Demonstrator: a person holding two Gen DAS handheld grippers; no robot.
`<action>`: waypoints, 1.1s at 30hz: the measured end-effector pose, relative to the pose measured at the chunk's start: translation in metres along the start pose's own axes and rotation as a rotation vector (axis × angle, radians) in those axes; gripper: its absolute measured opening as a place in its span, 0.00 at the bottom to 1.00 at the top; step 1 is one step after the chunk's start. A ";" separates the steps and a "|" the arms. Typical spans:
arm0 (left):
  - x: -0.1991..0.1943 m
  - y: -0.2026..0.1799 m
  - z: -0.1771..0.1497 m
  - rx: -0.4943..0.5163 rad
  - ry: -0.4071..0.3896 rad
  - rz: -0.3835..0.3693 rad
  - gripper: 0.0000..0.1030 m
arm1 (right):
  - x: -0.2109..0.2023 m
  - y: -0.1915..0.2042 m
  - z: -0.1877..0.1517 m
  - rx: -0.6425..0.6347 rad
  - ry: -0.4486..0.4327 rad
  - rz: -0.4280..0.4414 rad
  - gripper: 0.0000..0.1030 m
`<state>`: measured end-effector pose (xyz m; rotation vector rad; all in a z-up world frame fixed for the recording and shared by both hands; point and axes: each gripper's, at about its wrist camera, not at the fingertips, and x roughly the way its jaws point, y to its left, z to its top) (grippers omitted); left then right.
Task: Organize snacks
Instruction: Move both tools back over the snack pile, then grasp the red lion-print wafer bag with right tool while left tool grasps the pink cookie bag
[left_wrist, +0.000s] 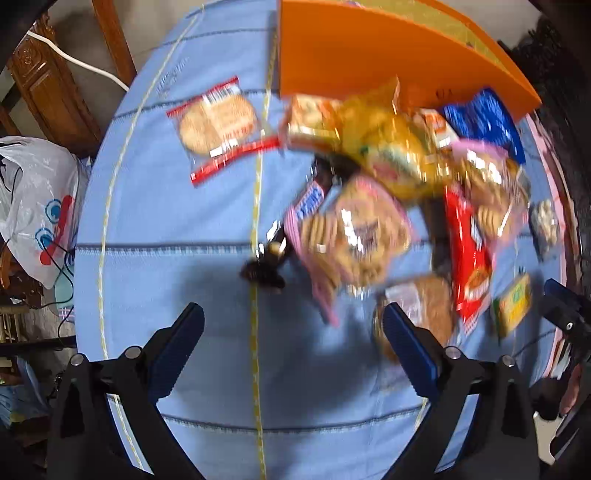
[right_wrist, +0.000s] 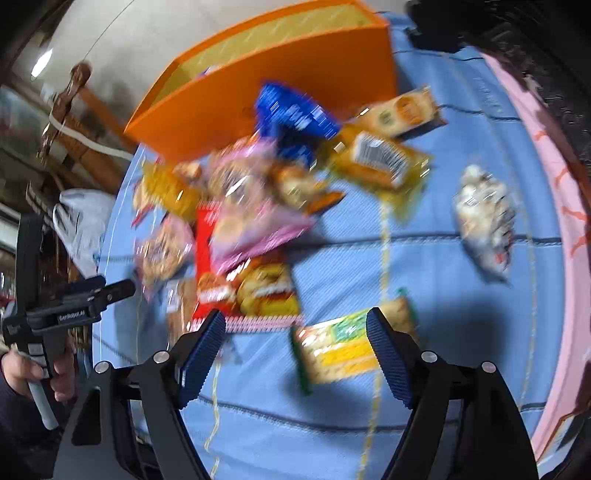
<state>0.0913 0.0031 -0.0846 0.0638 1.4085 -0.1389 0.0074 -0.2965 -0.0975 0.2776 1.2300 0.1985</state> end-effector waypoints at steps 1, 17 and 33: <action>0.001 0.000 -0.003 0.002 0.005 0.003 0.92 | 0.003 0.005 -0.005 -0.009 0.009 0.001 0.77; -0.013 0.005 -0.032 0.005 -0.004 0.010 0.92 | 0.071 0.064 0.033 -0.089 0.021 -0.083 0.77; -0.005 -0.033 0.005 0.185 -0.104 -0.020 0.92 | -0.003 0.009 0.003 0.048 -0.024 0.133 0.43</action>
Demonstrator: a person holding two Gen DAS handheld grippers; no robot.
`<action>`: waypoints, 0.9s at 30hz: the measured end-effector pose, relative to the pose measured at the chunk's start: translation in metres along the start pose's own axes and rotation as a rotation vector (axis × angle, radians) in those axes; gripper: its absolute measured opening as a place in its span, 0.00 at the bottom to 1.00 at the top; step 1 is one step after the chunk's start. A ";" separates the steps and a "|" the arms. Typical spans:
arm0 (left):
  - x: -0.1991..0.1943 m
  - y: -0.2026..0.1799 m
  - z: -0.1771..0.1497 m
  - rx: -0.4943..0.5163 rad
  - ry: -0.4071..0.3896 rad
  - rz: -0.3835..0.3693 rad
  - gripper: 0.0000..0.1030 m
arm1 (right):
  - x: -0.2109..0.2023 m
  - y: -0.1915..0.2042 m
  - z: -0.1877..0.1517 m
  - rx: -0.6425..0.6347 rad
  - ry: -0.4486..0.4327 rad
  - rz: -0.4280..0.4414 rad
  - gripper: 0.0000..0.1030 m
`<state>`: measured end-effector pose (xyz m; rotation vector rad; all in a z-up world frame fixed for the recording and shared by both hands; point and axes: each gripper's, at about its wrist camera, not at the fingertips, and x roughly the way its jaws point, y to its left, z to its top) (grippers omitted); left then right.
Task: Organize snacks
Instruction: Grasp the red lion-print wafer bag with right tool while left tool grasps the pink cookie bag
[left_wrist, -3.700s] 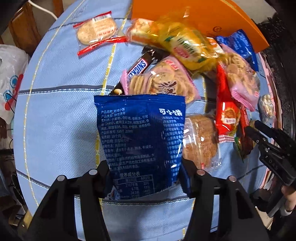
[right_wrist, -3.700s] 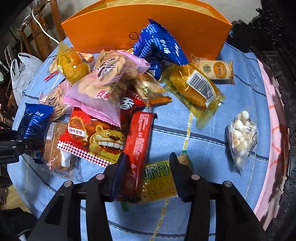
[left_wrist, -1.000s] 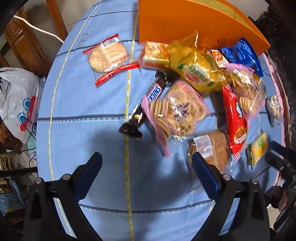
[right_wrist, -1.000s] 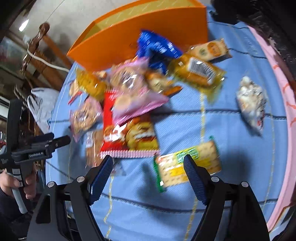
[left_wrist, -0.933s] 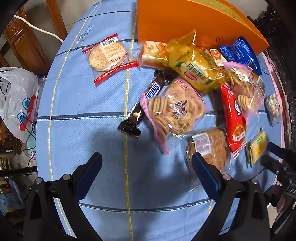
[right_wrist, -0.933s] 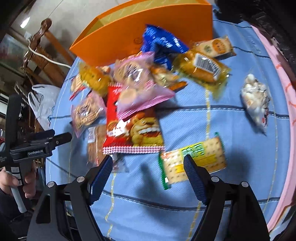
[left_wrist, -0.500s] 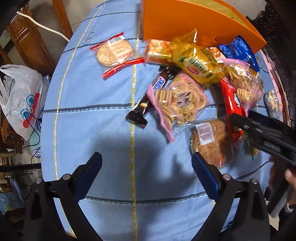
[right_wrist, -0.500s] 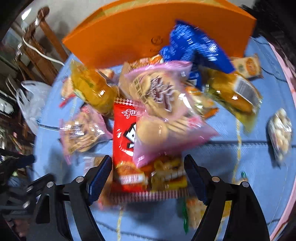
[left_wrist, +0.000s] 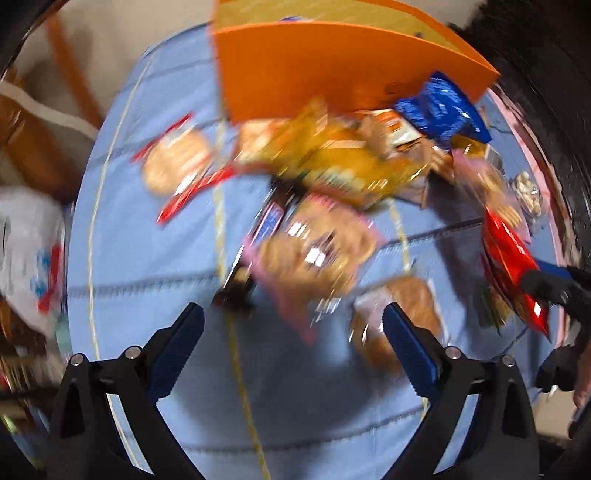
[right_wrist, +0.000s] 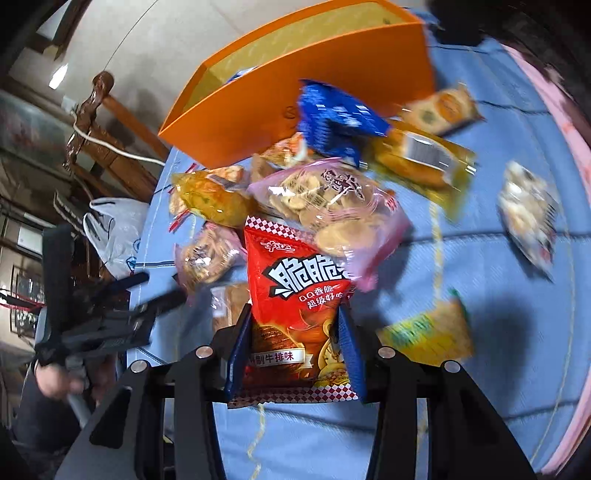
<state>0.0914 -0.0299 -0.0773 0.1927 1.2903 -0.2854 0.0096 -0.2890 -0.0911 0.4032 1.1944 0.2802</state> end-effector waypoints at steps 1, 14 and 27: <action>0.006 -0.005 0.007 0.026 0.004 -0.004 0.92 | -0.003 -0.005 -0.006 0.008 0.002 -0.001 0.43; 0.040 -0.006 0.038 0.054 0.029 -0.010 0.52 | 0.004 -0.007 -0.011 -0.009 0.027 0.017 0.43; -0.003 0.054 -0.005 -0.150 0.009 -0.111 0.51 | 0.062 0.041 -0.007 -0.324 0.184 -0.246 0.74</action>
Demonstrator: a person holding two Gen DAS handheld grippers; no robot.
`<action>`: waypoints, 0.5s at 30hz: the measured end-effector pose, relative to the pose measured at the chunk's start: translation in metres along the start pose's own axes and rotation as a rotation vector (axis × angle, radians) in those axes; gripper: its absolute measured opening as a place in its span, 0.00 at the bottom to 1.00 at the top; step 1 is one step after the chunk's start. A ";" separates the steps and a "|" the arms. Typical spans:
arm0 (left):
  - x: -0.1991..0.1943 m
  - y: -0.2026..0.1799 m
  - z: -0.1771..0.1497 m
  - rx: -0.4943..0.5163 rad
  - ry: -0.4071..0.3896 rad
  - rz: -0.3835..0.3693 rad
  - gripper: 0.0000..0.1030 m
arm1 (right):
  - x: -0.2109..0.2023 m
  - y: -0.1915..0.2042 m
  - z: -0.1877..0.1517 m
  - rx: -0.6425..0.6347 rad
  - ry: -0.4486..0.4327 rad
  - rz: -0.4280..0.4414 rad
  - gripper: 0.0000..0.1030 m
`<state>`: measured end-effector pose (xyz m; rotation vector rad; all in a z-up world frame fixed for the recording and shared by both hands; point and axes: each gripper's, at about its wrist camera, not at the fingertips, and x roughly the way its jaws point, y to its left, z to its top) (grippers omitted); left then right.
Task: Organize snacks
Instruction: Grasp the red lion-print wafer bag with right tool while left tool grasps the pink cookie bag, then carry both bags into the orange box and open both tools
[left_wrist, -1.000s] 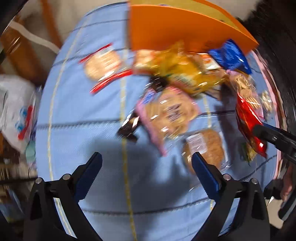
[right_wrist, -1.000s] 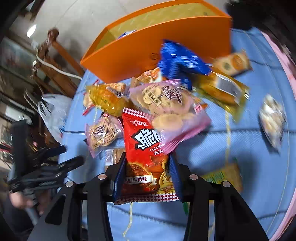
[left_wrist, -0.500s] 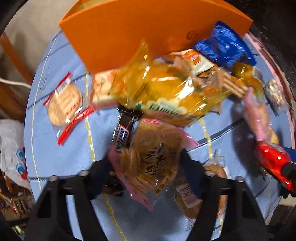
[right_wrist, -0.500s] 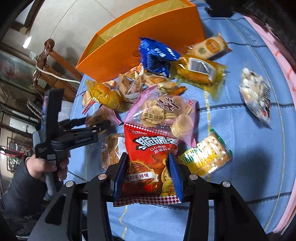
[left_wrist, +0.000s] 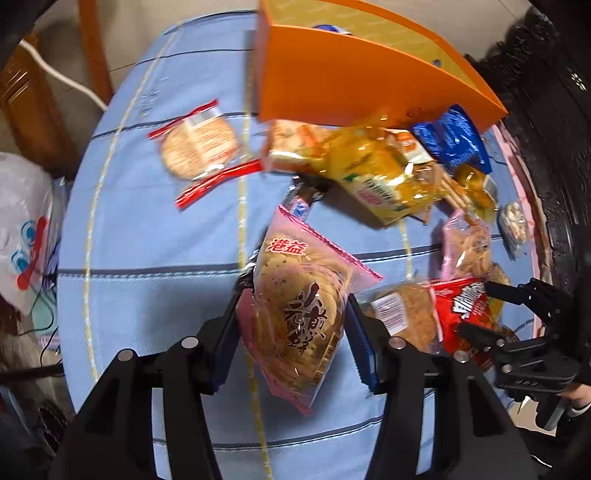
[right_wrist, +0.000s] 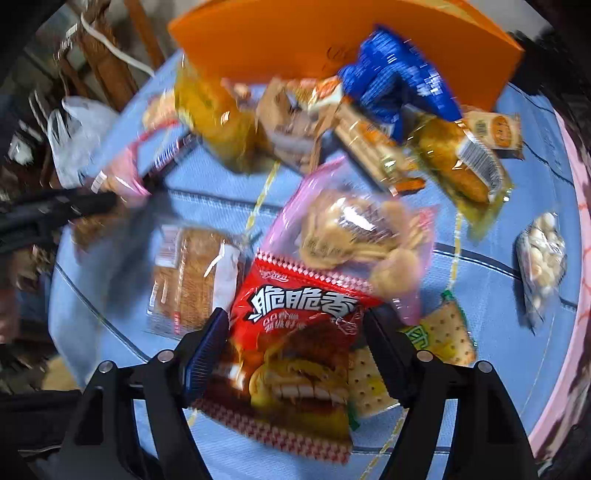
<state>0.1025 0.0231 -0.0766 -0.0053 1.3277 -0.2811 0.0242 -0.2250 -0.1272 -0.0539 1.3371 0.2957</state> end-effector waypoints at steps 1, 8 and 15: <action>0.001 0.000 -0.002 -0.009 0.007 -0.001 0.51 | 0.006 0.005 0.000 -0.021 0.019 -0.020 0.74; -0.002 0.000 -0.007 -0.032 0.009 -0.007 0.51 | -0.014 -0.013 -0.004 0.048 -0.037 0.096 0.65; -0.060 -0.017 0.022 0.017 -0.131 -0.040 0.52 | -0.101 -0.046 -0.001 0.110 -0.255 0.200 0.65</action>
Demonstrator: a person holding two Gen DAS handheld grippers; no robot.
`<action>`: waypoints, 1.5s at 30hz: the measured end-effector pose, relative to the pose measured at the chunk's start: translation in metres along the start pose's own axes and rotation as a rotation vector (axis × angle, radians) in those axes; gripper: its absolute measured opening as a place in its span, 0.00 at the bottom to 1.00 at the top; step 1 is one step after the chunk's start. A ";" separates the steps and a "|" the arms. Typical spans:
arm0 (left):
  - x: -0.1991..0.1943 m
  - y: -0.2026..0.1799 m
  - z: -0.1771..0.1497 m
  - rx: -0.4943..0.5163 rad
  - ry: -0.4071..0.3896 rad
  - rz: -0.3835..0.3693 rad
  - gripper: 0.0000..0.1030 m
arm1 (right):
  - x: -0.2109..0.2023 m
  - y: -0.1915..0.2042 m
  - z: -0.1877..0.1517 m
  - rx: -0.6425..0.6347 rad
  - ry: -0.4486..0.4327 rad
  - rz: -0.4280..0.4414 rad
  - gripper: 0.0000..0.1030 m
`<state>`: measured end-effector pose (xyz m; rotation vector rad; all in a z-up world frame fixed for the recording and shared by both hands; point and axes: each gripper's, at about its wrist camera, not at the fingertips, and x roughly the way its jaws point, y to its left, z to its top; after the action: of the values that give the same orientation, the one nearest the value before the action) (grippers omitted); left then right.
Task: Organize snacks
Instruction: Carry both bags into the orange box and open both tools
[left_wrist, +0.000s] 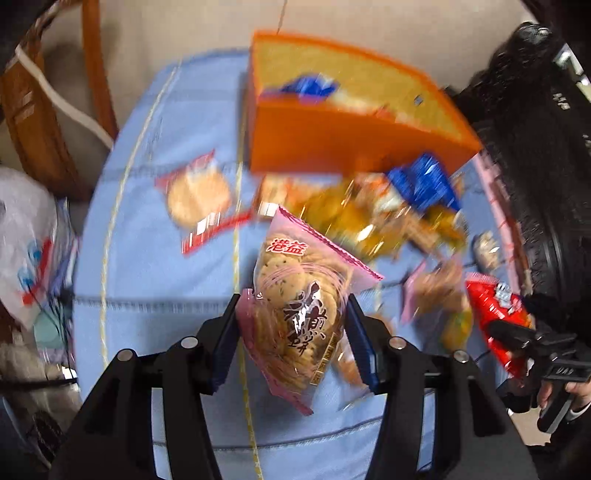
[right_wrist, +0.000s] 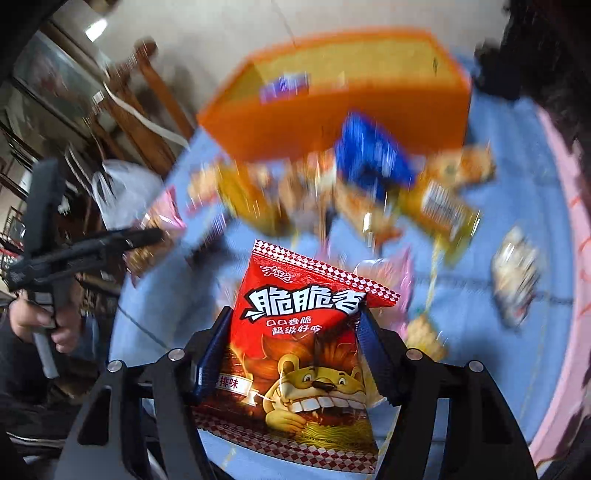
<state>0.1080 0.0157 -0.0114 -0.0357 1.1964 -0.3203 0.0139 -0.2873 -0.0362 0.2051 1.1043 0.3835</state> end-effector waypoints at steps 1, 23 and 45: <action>-0.005 -0.003 0.007 0.003 -0.014 -0.008 0.52 | -0.009 0.001 0.009 -0.004 -0.039 -0.004 0.65; 0.072 -0.058 0.213 -0.024 -0.069 0.043 0.80 | 0.048 -0.054 0.215 0.097 -0.273 -0.211 0.70; 0.043 -0.027 0.008 0.001 0.051 0.119 0.93 | 0.016 -0.068 -0.016 0.213 -0.050 -0.246 0.88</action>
<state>0.1233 -0.0221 -0.0420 0.0449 1.2436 -0.2189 0.0199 -0.3438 -0.0803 0.2618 1.1057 0.0408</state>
